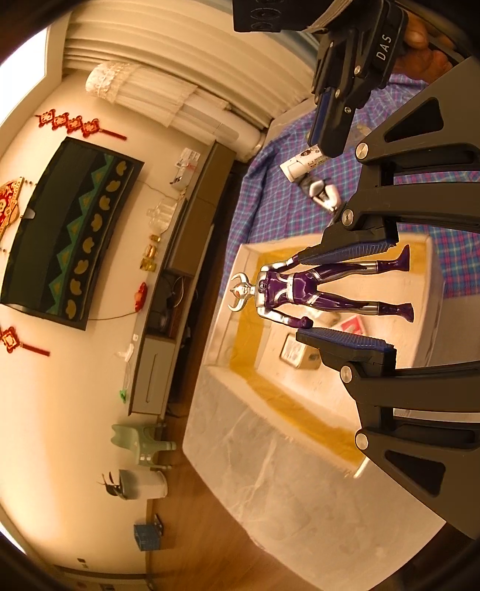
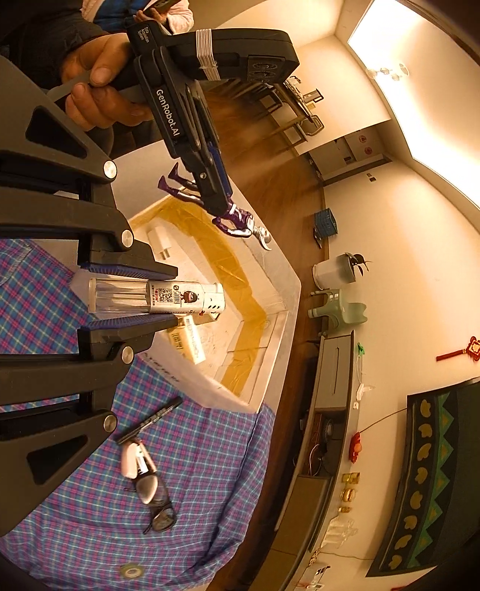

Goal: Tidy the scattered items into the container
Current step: 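Lift and carry the figure with the left tool while the right tool carries the tube over the box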

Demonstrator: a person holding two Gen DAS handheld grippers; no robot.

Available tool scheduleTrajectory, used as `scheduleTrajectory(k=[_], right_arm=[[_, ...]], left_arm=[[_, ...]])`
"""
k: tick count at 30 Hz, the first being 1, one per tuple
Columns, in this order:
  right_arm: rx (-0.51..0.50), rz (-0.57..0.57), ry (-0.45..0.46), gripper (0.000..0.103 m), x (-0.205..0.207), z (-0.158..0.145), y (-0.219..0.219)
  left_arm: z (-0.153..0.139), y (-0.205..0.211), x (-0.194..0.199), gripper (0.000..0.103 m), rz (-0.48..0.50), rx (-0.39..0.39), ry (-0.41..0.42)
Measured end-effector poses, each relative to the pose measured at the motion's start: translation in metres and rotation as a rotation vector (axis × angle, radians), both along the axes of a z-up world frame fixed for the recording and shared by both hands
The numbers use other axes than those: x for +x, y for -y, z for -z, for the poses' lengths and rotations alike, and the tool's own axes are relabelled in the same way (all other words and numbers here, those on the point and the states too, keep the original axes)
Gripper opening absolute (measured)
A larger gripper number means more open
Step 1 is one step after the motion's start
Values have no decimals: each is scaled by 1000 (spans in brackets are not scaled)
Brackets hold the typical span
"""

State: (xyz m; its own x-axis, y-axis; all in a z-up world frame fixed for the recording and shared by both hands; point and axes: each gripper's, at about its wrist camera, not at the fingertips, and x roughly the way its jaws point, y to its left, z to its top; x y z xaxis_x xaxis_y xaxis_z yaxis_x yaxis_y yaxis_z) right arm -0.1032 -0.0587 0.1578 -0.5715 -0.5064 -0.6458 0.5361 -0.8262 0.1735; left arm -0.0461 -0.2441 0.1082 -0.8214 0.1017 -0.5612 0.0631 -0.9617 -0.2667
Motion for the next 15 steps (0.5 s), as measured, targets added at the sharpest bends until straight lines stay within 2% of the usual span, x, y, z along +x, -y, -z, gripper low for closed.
scheduleTrajectory(k=[15], right_arm=[[63, -46, 42, 20, -56, 5, 52]], left_arm=[[5, 45, -35, 36, -11, -54, 68]])
